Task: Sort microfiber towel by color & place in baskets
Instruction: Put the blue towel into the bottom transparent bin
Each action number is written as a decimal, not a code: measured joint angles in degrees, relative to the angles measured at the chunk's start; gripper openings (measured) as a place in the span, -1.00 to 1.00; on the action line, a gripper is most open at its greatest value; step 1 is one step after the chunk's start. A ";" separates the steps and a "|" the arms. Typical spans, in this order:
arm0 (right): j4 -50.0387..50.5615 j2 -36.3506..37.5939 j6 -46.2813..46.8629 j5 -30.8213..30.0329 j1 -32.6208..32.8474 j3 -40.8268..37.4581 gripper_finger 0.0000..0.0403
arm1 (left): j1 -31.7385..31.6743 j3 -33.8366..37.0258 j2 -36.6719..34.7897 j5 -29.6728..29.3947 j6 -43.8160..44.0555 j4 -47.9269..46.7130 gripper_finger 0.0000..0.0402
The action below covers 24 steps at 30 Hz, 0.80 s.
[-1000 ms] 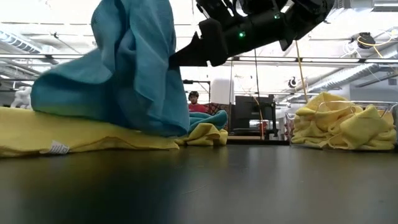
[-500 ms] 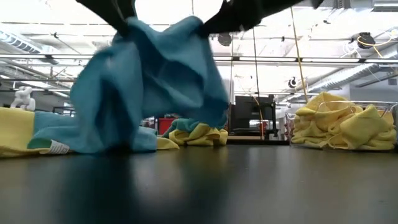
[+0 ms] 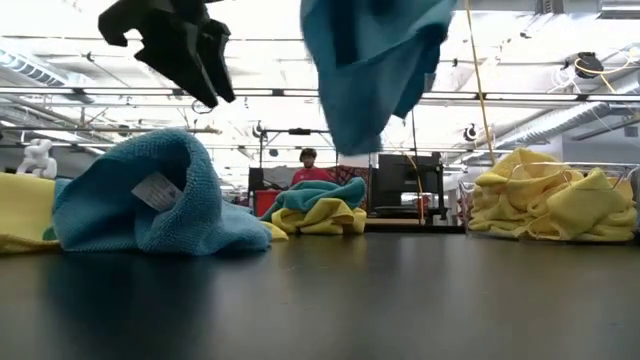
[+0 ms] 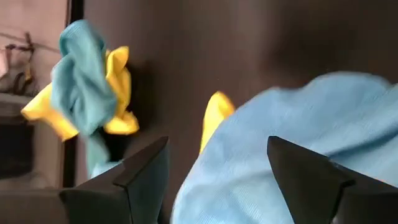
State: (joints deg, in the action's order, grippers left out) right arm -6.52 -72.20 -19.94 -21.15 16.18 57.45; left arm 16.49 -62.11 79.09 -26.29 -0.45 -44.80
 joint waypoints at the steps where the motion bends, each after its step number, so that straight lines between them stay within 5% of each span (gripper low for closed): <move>1: 0.44 0.52 0.18 0.03 0.14 0.02 -1.00 | -0.02 0.36 0.00 0.69 -0.51 1.81 0.37; 16: 4.24 1.59 1.35 3.48 3.24 0.02 -1.00 | -1.82 0.66 2.17 11.60 -13.18 38.73 0.39; 24: 4.21 1.59 0.21 3.41 4.60 0.02 -1.00 | -5.53 0.66 10.02 24.31 -8.70 48.76 0.74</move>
State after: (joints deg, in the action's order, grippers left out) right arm -2.31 -70.61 -19.74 -17.74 20.77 57.47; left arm 10.96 -61.45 89.11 -1.98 -9.14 3.96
